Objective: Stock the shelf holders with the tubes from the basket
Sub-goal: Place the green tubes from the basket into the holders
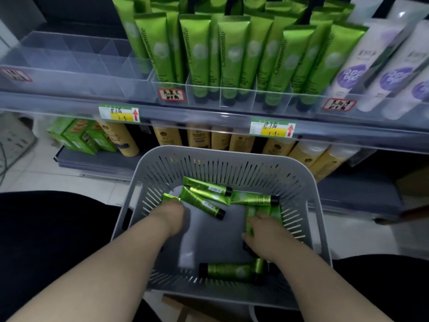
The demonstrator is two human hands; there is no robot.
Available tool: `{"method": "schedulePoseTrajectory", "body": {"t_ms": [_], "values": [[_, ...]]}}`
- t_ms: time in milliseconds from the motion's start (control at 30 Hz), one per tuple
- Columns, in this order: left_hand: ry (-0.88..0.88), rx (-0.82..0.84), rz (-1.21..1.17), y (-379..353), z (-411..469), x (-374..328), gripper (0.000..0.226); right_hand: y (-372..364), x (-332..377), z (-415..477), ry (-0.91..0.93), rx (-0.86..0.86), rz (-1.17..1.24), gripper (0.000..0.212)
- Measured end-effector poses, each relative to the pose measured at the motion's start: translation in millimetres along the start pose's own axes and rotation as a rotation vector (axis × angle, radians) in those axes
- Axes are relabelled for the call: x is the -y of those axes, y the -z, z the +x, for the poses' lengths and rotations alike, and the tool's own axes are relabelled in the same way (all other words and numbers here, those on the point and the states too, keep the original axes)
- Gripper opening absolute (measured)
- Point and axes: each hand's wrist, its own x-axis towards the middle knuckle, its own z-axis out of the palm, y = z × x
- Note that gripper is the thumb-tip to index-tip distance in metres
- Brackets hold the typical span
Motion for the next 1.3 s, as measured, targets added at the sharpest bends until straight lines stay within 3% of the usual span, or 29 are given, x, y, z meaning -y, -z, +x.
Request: {"method": "schedulePoseTrajectory", "body": {"t_ms": [133, 233, 400, 533, 733, 933, 1100, 1300], "values": [[0.098, -0.071, -0.003, 4.5, 18.7, 7.0, 0.047, -7.3, -1.8, 20.4, -0.068, 0.006, 0.118, 0.053], [0.033, -0.013, 0.067, -2.6, 25.7, 10.3, 0.043, -12.3, -7.1, 34.9, -0.143, 0.019, 0.131, 0.053], [0.075, -0.086, 0.05, -9.8, 34.2, 2.4, 0.052, -17.1, -17.0, 65.3, -0.32, -0.145, 0.224, 0.049], [0.093, -0.091, 0.086, -5.7, 40.0, 2.0, 0.048, -23.4, -23.2, 77.4, -0.415, -0.182, 0.269, 0.04], [0.048, -0.017, 0.119, 6.6, 42.4, -4.0, 0.039, -20.7, -15.2, 79.0, -0.433, -0.103, 0.049, 0.06], [0.054, 0.106, -0.053, 6.6, 41.5, -4.5, 0.042, -29.7, -5.5, 74.8, -0.341, -0.055, 0.004, 0.058], [0.061, 0.094, -0.128, 12.1, 31.9, -5.6, 0.036, -30.2, -10.8, 72.5, -0.376, -0.099, 0.273, 0.07], [-0.05, 0.134, -0.33, 21.7, 7.8, -11.1, 0.039, -28.9, -10.8, 70.2, -0.305, -0.018, 0.525, 0.085]]}}
